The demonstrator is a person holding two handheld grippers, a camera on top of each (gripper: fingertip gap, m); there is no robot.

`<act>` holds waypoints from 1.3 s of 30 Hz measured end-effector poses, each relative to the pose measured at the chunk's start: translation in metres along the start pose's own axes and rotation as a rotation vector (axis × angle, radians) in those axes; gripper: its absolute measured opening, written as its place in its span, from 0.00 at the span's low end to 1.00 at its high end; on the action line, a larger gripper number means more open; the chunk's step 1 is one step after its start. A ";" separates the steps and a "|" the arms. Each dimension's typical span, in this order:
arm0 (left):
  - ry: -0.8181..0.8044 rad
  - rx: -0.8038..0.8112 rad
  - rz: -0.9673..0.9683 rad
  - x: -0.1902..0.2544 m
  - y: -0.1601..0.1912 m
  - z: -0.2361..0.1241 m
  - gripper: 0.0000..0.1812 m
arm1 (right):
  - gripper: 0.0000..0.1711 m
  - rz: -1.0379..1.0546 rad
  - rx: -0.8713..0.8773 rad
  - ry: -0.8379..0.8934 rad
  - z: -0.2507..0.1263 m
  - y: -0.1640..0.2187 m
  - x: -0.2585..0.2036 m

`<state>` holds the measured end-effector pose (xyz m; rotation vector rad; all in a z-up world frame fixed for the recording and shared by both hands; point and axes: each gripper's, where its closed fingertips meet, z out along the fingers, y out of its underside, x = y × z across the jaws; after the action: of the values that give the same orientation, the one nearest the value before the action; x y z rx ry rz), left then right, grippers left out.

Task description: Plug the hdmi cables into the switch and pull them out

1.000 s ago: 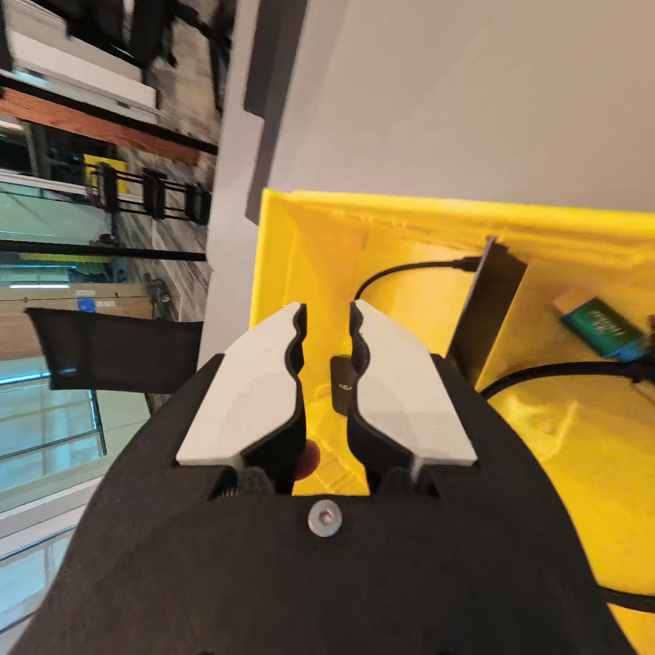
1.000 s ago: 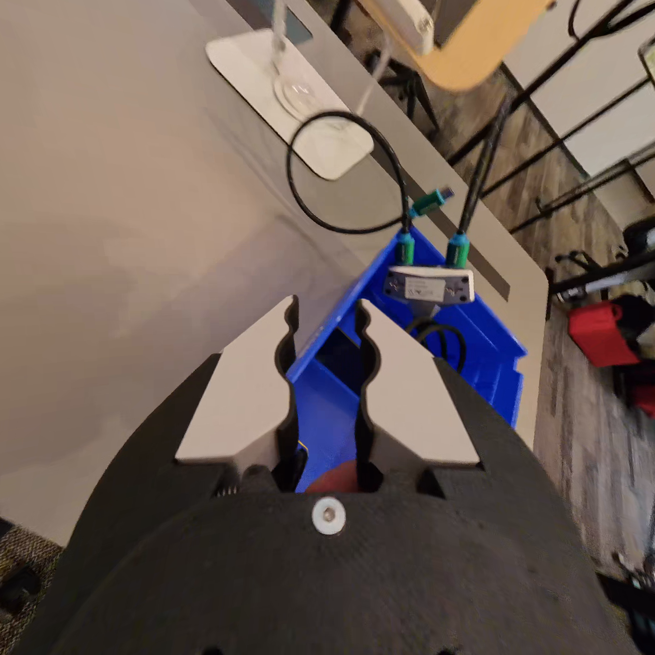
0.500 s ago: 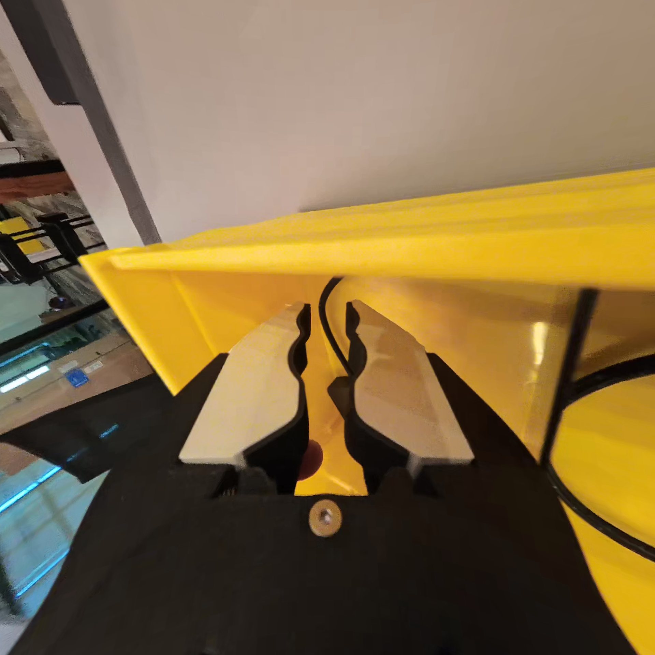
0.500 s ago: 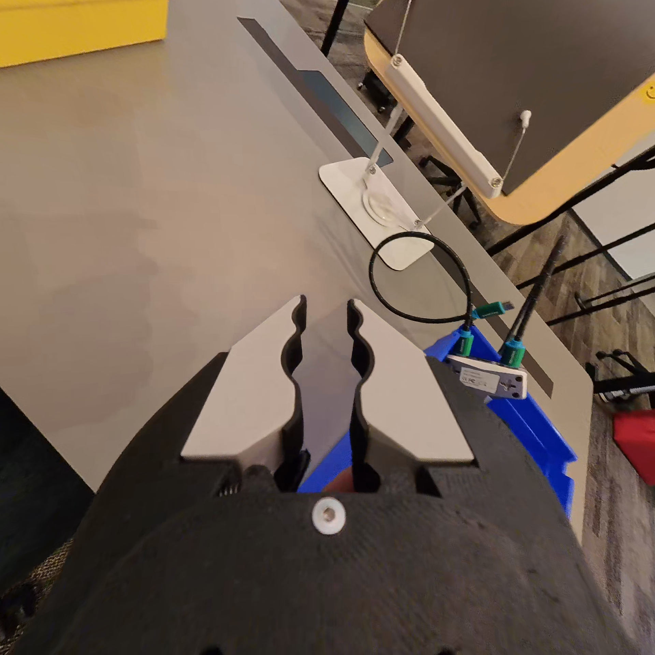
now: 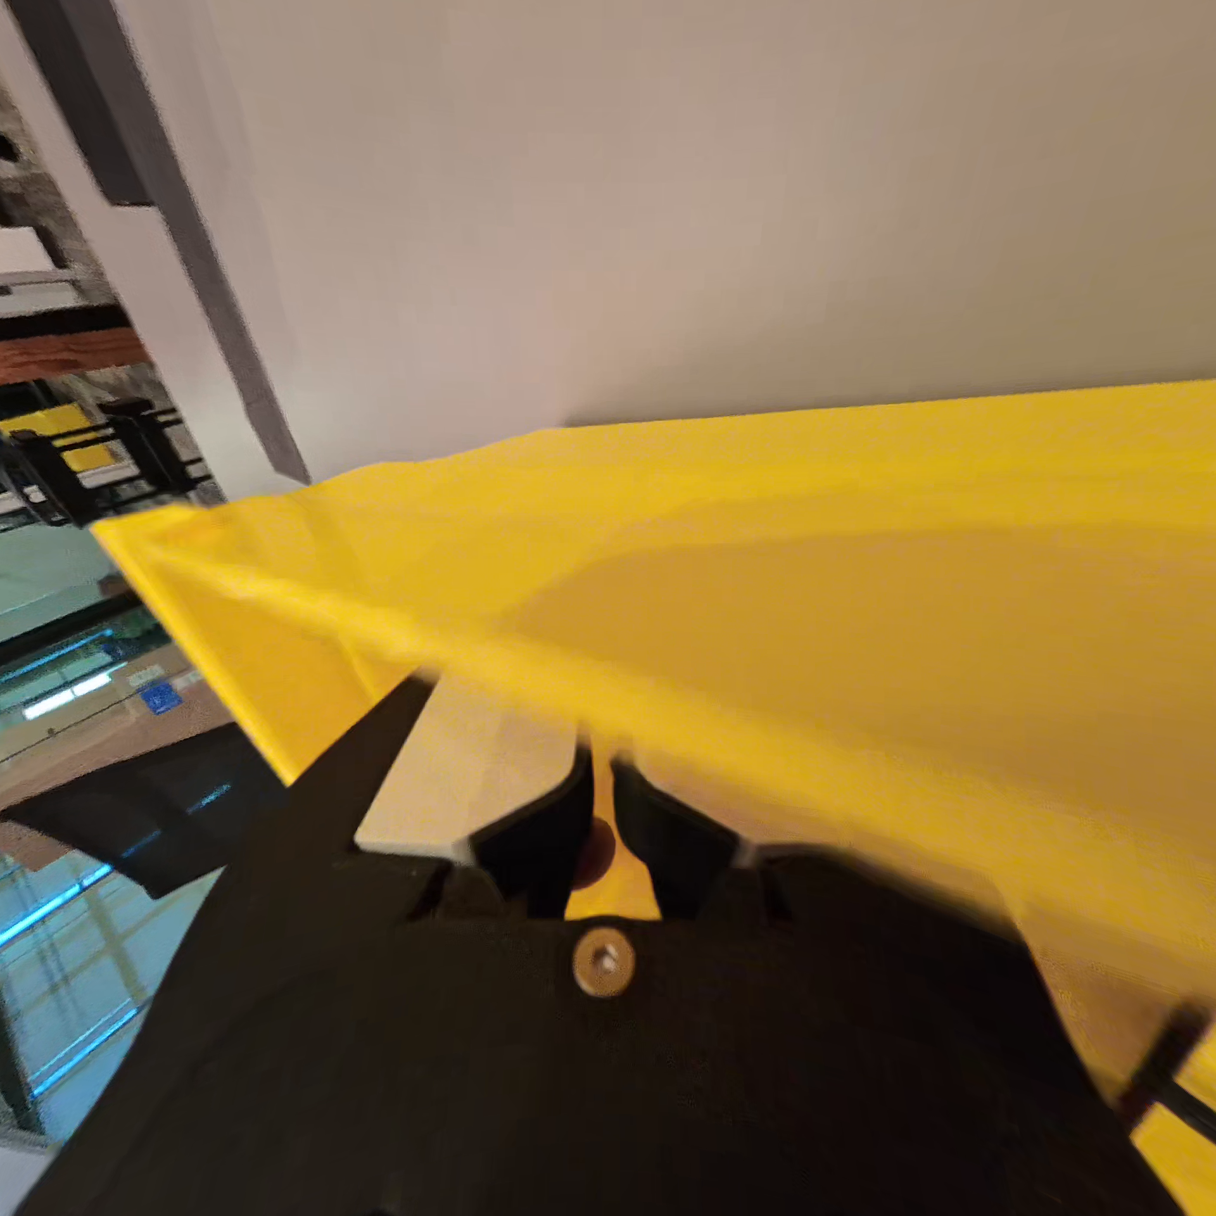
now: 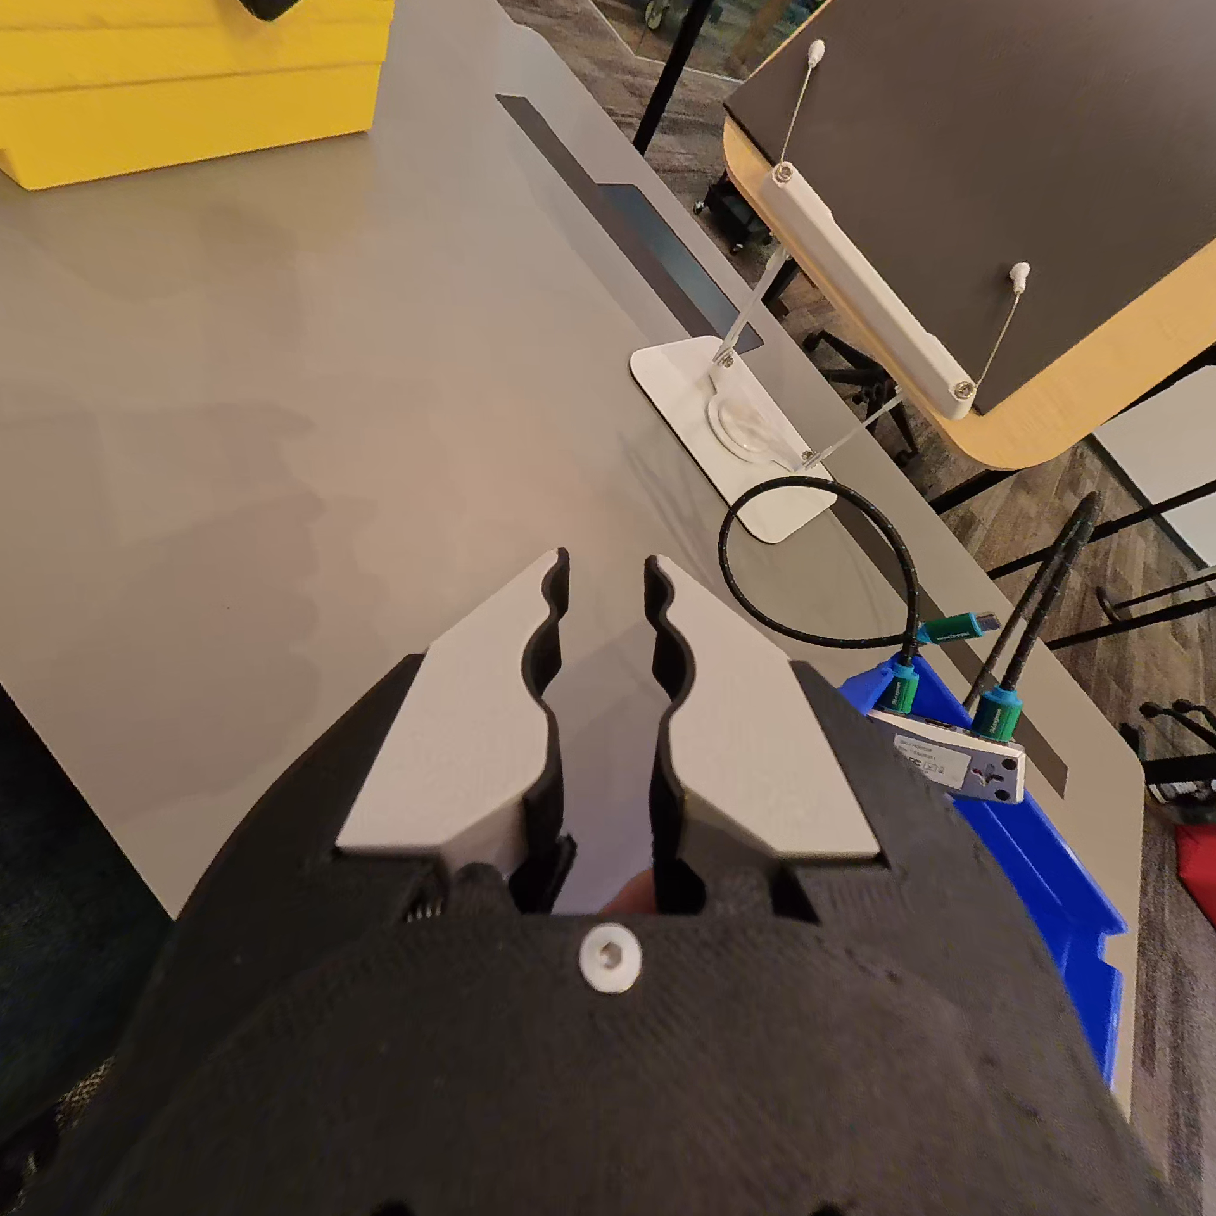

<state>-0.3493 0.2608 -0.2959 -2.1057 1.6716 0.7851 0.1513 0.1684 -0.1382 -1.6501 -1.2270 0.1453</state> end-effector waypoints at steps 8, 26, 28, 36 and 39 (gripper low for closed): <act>-0.139 0.141 -0.226 -0.039 0.015 -0.051 0.00 | 0.12 0.019 0.039 -0.023 0.000 -0.008 -0.005; 0.201 0.044 -0.119 0.007 0.001 0.007 0.11 | 0.12 0.023 0.036 -0.091 0.012 -0.010 -0.024; 0.256 0.055 -0.168 0.008 0.000 0.009 0.07 | 0.12 0.028 0.042 -0.099 0.014 -0.011 -0.025; 0.391 0.044 -0.188 0.012 0.001 0.009 0.05 | 0.11 0.034 0.043 -0.126 0.022 -0.010 -0.030; 0.376 0.012 -0.116 0.013 0.005 0.007 0.04 | 0.11 0.034 0.043 -0.127 0.022 -0.009 -0.030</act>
<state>-0.3533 0.2537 -0.3091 -2.4307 1.7008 0.3565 0.1180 0.1593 -0.1542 -1.6454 -1.2818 0.2999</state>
